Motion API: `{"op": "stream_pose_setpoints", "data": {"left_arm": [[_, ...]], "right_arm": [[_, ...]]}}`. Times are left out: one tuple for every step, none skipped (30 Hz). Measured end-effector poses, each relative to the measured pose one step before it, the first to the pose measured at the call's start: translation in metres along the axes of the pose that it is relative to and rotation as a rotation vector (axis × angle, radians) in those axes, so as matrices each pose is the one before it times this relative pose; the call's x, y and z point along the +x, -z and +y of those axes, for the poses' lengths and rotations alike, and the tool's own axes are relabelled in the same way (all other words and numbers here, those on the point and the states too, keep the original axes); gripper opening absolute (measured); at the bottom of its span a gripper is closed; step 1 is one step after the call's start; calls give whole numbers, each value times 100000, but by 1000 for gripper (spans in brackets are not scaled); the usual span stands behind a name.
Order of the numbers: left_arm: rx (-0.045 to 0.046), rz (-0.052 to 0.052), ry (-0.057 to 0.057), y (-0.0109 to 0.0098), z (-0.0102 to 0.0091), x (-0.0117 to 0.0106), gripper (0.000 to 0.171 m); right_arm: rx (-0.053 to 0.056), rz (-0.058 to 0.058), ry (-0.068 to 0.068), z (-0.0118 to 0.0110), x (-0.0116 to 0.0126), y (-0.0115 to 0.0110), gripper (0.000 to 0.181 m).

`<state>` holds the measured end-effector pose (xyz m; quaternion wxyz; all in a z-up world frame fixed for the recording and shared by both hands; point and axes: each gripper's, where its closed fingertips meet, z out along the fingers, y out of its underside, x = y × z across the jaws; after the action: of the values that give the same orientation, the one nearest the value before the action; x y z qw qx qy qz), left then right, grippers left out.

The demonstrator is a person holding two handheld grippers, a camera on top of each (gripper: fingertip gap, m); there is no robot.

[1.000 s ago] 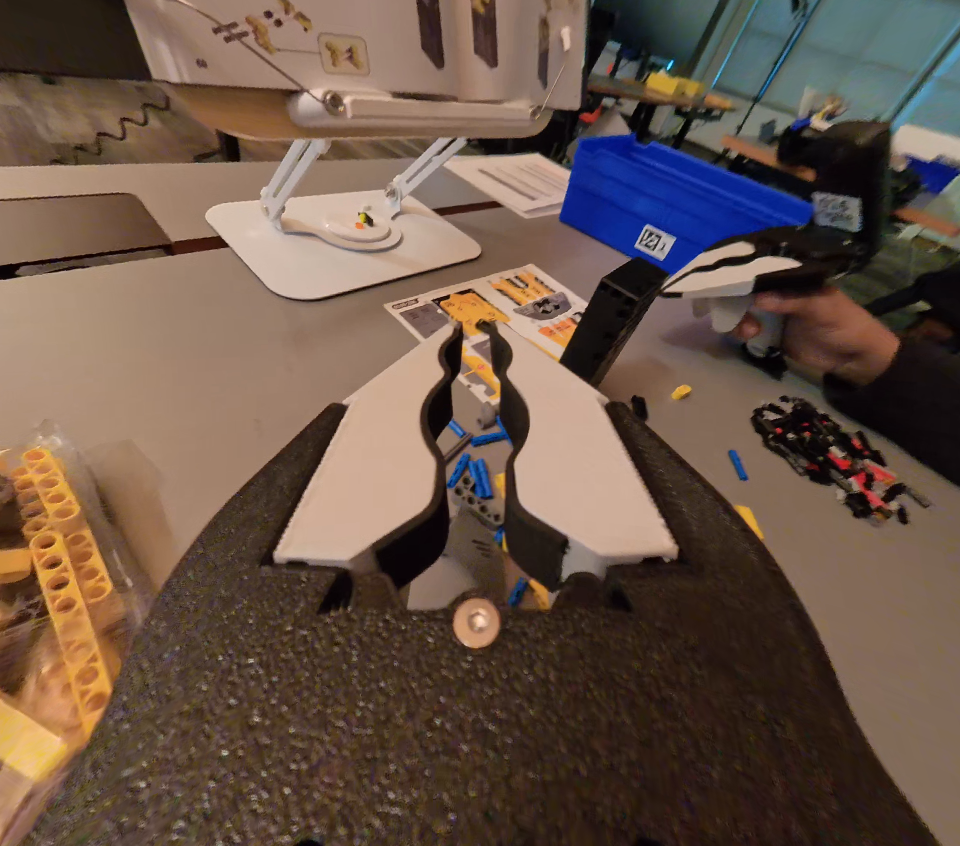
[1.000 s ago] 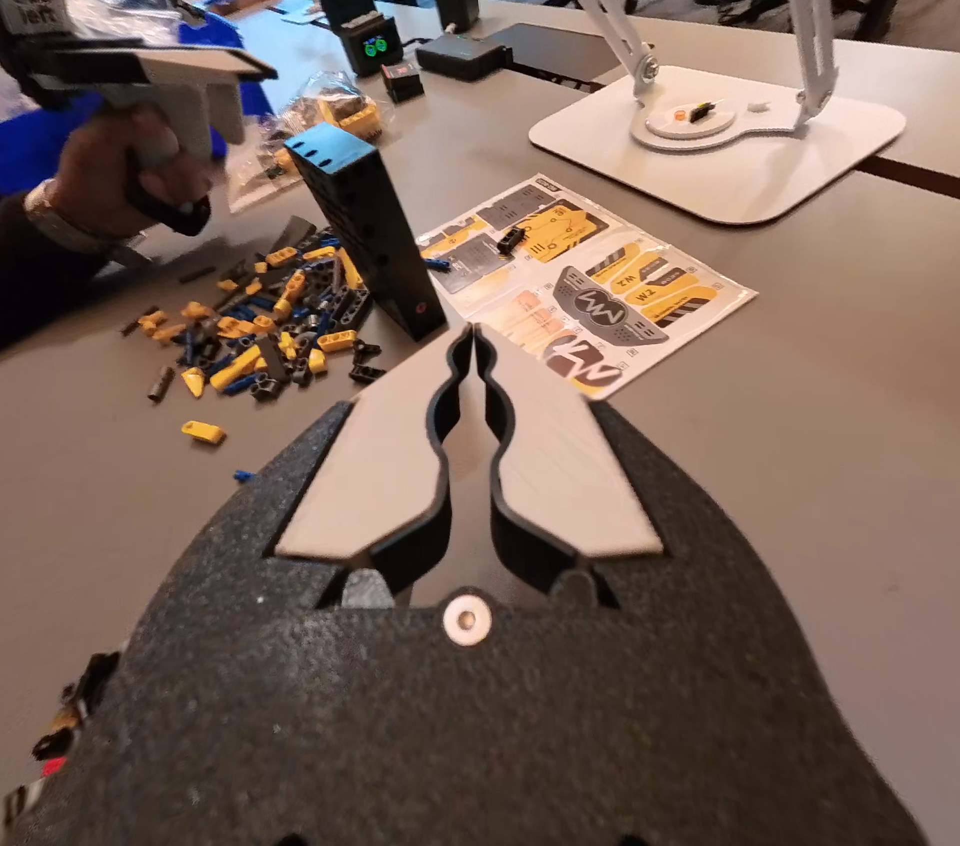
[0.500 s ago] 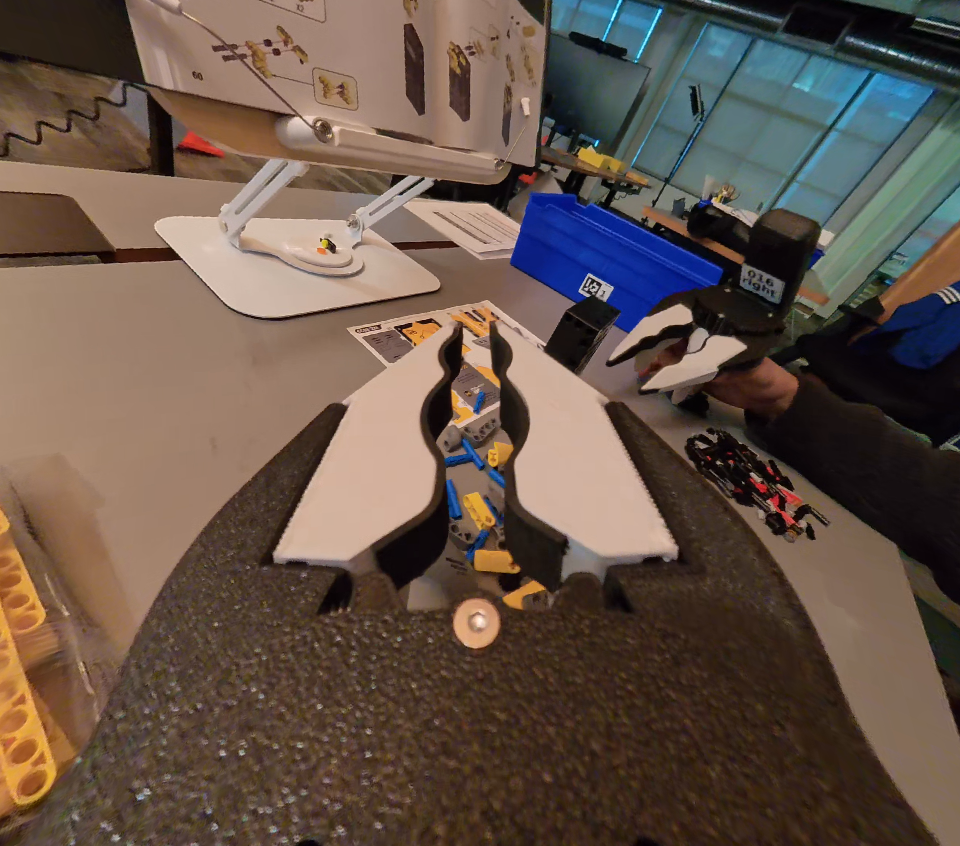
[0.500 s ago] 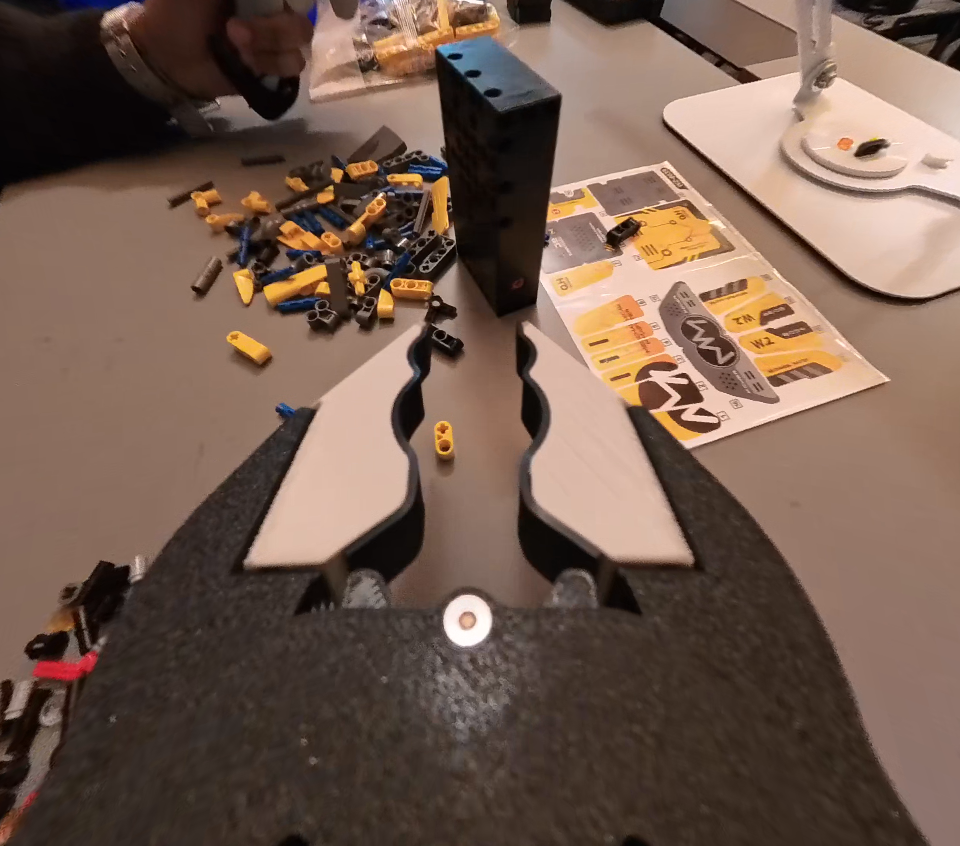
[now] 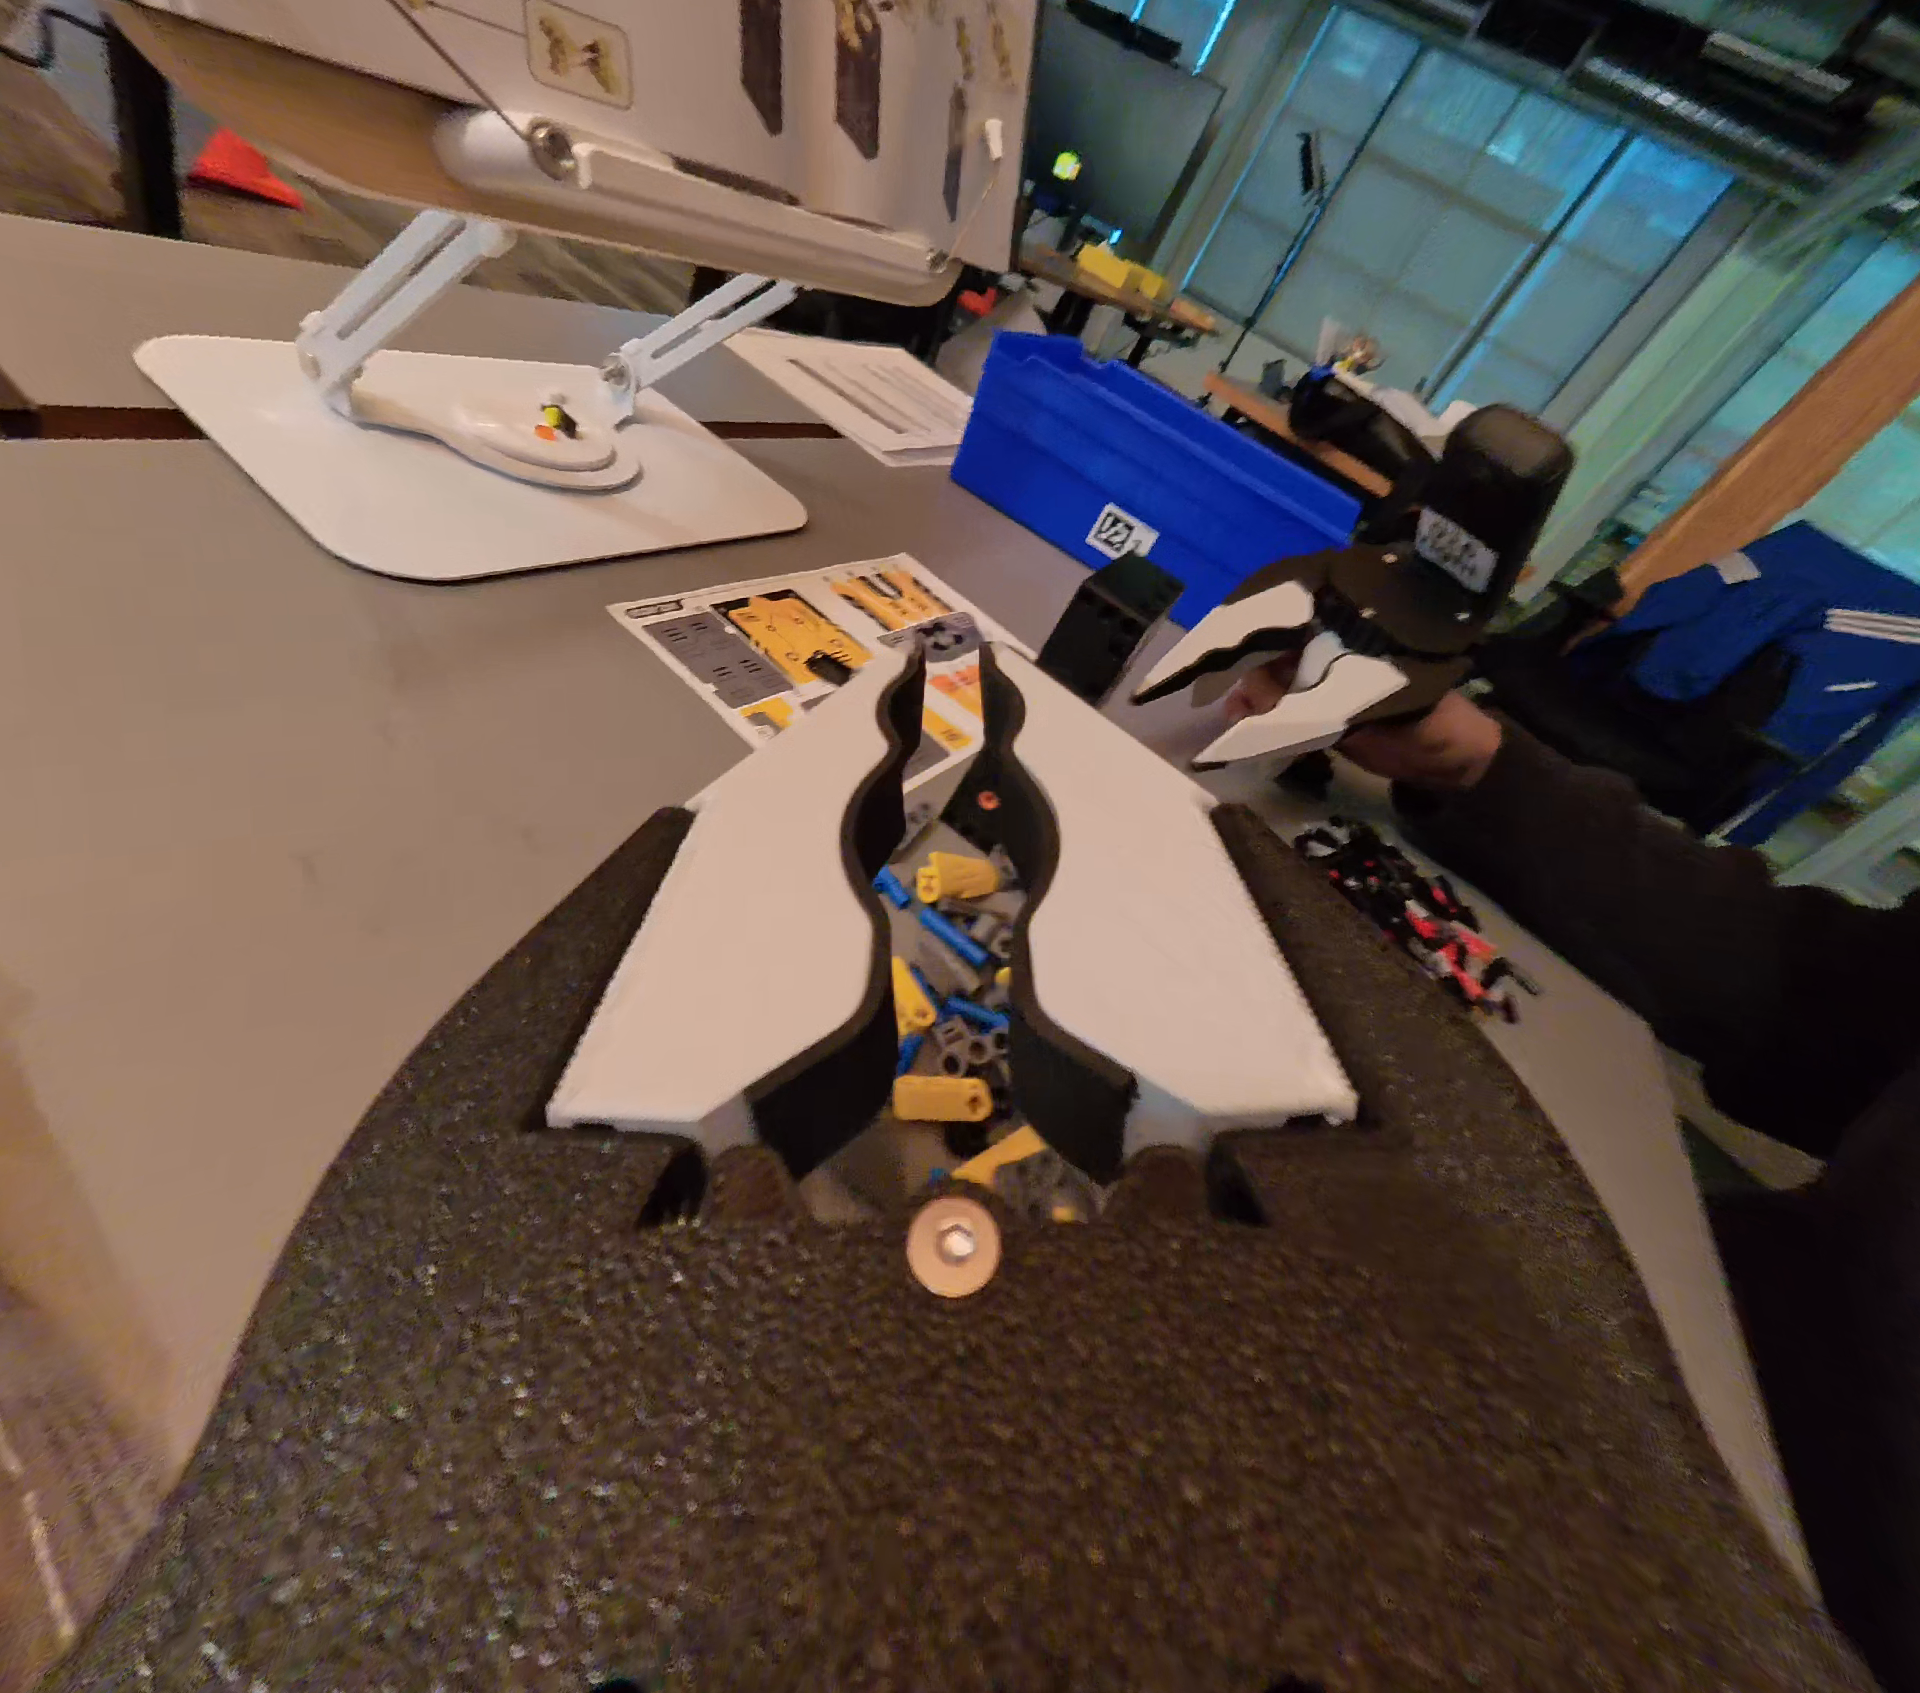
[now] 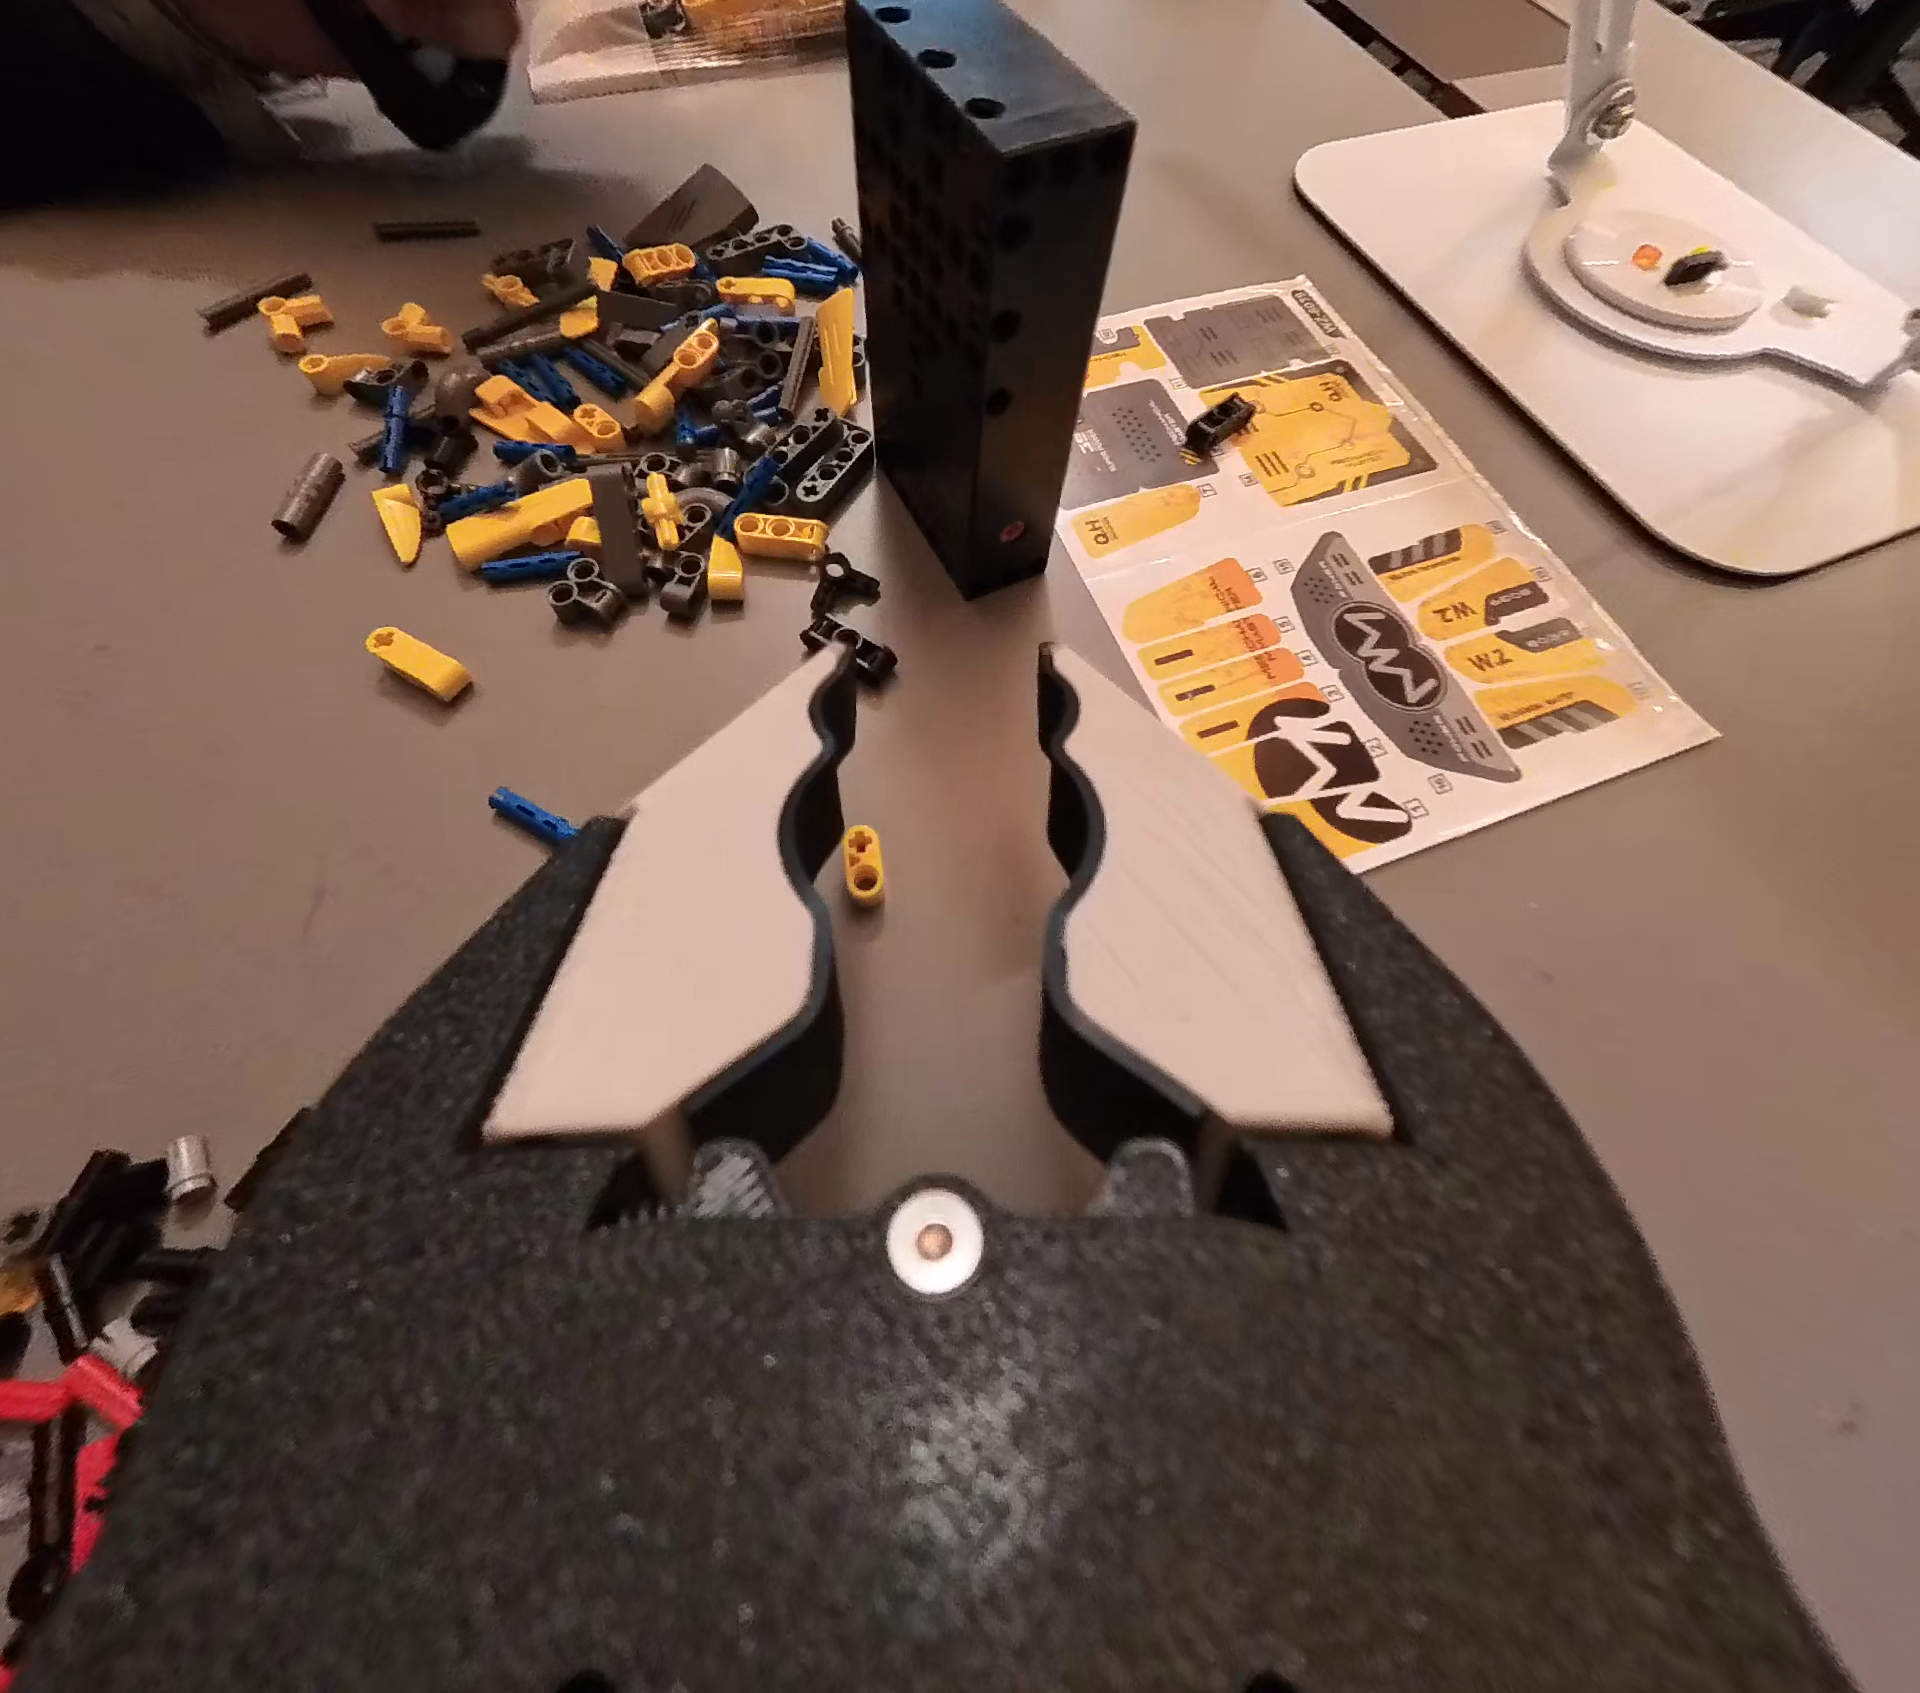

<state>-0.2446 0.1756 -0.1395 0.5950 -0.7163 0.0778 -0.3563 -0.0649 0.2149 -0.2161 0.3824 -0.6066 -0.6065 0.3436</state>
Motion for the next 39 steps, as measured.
{"op": "stream_pose_setpoints", "data": {"left_arm": [[445, 2030, 890, 46, -247, 444, 9], [498, 1024, -89, 61, -217, 312, 9], [409, -325, -1175, 80, -136, 101, 9], [-307, -1339, -1923, 55, 9, -101, 9], [-1164, -1903, -2283, 22, 161, -264, 9], [-1540, -2026, -2319, -18, 252, -328, 9], [-1541, -1760, -2005, -58, 287, -297, 9], [-1441, -1182, -1323, -97, 306, -209, 9], [-1153, -302, -554, -127, 273, -60, 9], [-1133, 117, -85, -130, 244, 26, 9], [-1518, -1266, -165, -82, 204, -136, 9], [-857, -3063, -1031, 19, 54, -347, 9], [85, -2285, -2094, 94, -112, -178, 9], [618, -1277, -1804, 120, -223, -24, 9], [815, -624, -1000, 105, -251, 57, 9], [547, -131, -444, 60, -178, 107, 9], [51, 107, -339, 21, -68, 109, 9], [-229, 75, -557, -25, 6, 103, 9], [-502, -68, -756, -64, 90, 86, 9], [-886, -179, -845, -117, 189, 57, 9], [-1288, -66, -912, -177, 272, 83, 9], [-1689, 158, -894, -225, 335, 140, 9], [-1968, 552, -879, -266, 387, 206, 9], [-2044, 597, -1075, -268, 390, 264, 9], [-1822, 234, -1418, -265, 360, 225, 9], [-1649, -24, -1759, -239, 351, 202, 9], [-1885, -170, -1912, -226, 369, 159, 9], [-2136, -422, -1856, -226, 392, 96, 9], [-1956, -666, -1608, -210, 347, 42, 9], [-1504, -373, -1231, -188, 269, 88, 9], [-1410, -268, -889, -154, 228, 80, 9], [-1345, -949, -620, -116, 203, -53, 9], [-1071, -727, -480, -95, 175, -43, 9], [-791, -255, -179, -68, 127, -23, 9], [-690, -370, 288, -62, 124, -77, 9], [-762, -382, 574, -66, 115, -112, 9], [-705, -40, 601, -45, 116, -69, 9], [-678, 30, 589, -48, 100, -51, 9], [-677, -43, 504, -44, 112, -63, 9]], "right_arm": [[-1128, 421, 609, 139, -7, -111, 34], [-1066, 314, 554, 137, -27, -120, 34], [-918, 336, 356, 113, 4, -96, 34], [-804, 275, 11, 99, 31, -85, 34], [-618, -58, -256, 81, 17, -71, 34], [-333, -241, -445, 41, 22, -35, 34], [-81, -232, -601, 10, 35, -9, 34], [147, -315, -638, -11, 23, 14, 34], [382, -307, -566, -46, 21, 35, 34], [554, -206, -449, -65, 24, 55, 34], [627, -229, -424, -75, 14, 73, 34], [611, -260, -529, -78, 22, 65, 34], [556, -55, -697, -68, 68, 54, 34], [444, -87, -720, -50, 61, 48, 34], [332, -217, -637, -36, 48, 34, 34], [246, -165, -639, -35, 44, 23, 34], [107, -185, -620, -8, 42, 6, 34], [-55, -260, -578, 13, 33, -5, 34], [-194, -382, -581, 17, 14, -21, 34], [-250, -429, -610, 37, 6, -35, 34], [-221, -276, -687, 33, 33, -15, 34], [-186, -31, -810, 32, 59, -8, 34], [-54, -314, -744, 19, 15, 14, 34], [94, -559, -581, -5, -38, 18, 34], [156, -467, -413, -21, -24, 19, 34], [102, -287, -367, -10, 5, 10, 34], [-66, -269, -318, 8, 0, -9, 34], [-279, -207, -237, 48, -15, -21, 34], [-537, -256, -252, 76, -54, -43, 34], [-661, -148, -183, 92, -43, -56, 34], [-591, 137, 55, 76, -17, -56, 34], [-447, 292, 300, 53, 11, -53, 34], [-344, 75, 212, 39, -16, -38, 34], [-213, -127, -47, 31, -11, -21, 34], [-44, -247, -285, 5, -4, -10, 34], [171, -317, -461, -26, 14, 19, 34], [363, -257, -547, -47, 26, 37, 34], [469, -91, -546, -52, 40, 47, 34], [471, 109, -470, -60, 63, 52, 34]]}}
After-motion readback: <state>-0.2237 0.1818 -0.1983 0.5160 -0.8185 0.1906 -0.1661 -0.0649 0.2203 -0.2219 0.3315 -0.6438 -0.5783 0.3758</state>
